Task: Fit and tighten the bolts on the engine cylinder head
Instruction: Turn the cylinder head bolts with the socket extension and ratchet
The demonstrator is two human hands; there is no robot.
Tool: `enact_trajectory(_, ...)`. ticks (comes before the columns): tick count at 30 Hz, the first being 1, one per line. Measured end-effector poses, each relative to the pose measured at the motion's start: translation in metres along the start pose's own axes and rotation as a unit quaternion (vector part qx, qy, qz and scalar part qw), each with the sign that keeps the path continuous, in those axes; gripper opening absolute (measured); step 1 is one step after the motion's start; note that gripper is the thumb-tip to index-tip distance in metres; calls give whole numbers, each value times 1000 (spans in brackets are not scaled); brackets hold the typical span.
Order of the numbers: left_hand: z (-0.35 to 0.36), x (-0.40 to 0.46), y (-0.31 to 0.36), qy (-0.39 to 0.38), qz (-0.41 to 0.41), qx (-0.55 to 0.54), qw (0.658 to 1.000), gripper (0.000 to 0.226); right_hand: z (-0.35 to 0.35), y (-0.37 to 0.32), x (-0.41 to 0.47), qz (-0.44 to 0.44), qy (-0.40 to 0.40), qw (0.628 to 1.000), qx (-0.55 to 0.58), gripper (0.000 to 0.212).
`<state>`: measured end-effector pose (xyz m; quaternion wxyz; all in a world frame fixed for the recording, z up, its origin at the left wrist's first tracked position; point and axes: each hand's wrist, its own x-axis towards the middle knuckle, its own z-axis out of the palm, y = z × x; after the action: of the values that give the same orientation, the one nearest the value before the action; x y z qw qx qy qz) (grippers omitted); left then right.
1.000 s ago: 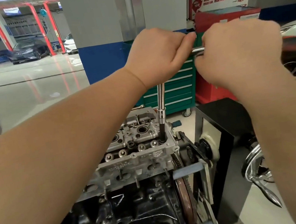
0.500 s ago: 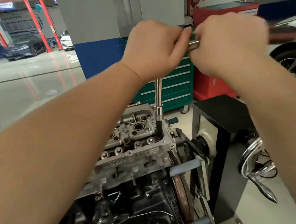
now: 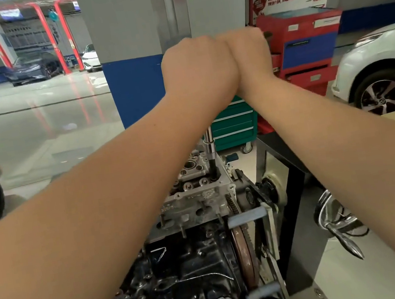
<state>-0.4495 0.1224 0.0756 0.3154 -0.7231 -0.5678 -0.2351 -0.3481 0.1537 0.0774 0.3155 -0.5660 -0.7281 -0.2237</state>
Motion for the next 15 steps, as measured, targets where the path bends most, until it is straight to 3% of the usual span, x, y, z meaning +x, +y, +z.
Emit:
enact_trajectory(2,3,2,0,34,13,-8,999,31,-7,6,-6,5,-15,999,-49,34)
enact_trajectory(5,10,6,-7,93,97,-124,983,38,-24,17,-28,54,-9,989,-140,15)
enact_trajectory(7,16,6,-18,116,211,-218,946,37,-41,11,-54,70,10,980,-184,17)
enact_trajectory(9,22,6,-28,163,257,-284,909,36,-54,6,-71,54,11,980,-189,21)
enact_trajectory(10,22,4,-29,182,242,-301,904,37,-56,6,-72,42,12,981,-188,22)
enact_trajectory(12,26,-5,-23,218,124,-369,895,36,-53,4,-59,21,27,980,-195,26)
enact_trajectory(13,29,-13,-19,228,33,-450,863,31,-47,4,-48,16,26,979,-199,29)
enact_trajectory(15,39,-38,-10,188,-132,-633,739,23,-32,10,-19,17,-3,983,-183,30)
